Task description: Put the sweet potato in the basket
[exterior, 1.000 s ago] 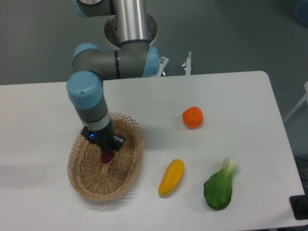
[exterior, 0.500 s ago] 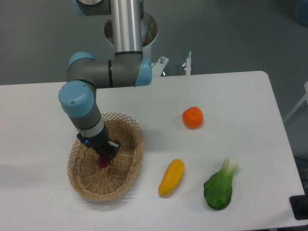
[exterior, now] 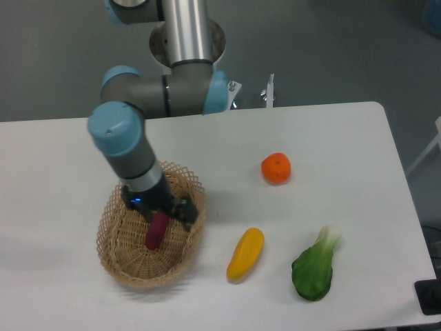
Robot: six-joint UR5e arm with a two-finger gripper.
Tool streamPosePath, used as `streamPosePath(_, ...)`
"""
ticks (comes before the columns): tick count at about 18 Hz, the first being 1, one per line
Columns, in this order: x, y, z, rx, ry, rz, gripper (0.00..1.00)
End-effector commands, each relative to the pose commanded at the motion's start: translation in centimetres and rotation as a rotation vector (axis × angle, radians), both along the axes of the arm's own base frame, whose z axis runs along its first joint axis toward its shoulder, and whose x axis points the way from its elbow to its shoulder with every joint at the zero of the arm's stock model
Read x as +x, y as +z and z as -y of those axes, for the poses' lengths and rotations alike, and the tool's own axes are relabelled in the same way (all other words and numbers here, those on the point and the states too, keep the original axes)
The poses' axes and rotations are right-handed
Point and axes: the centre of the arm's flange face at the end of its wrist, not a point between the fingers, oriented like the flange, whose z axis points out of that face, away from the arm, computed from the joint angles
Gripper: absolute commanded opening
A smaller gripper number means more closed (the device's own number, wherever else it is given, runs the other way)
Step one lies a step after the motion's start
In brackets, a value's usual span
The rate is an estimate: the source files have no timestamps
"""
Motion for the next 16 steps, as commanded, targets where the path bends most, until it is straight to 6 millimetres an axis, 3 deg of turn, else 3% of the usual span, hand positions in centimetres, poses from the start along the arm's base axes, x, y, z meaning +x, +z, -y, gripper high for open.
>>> streamPosePath(5, -8.9, 3.2, 6.5, -0.016, -0.041, -0.023, 1.00)
streamPosePath(9, -13.6, 6.1, 11.4, -0.034, -0.137, -0.018, 1.00)
streamPosePath(12, -15.6, 6.5, 13.6, -0.106, -0.234, 0.012, 1.00)
streamPosePath(16, -15.7, 6.6, 14.4, -0.122, -0.257, 0.014, 1.00)
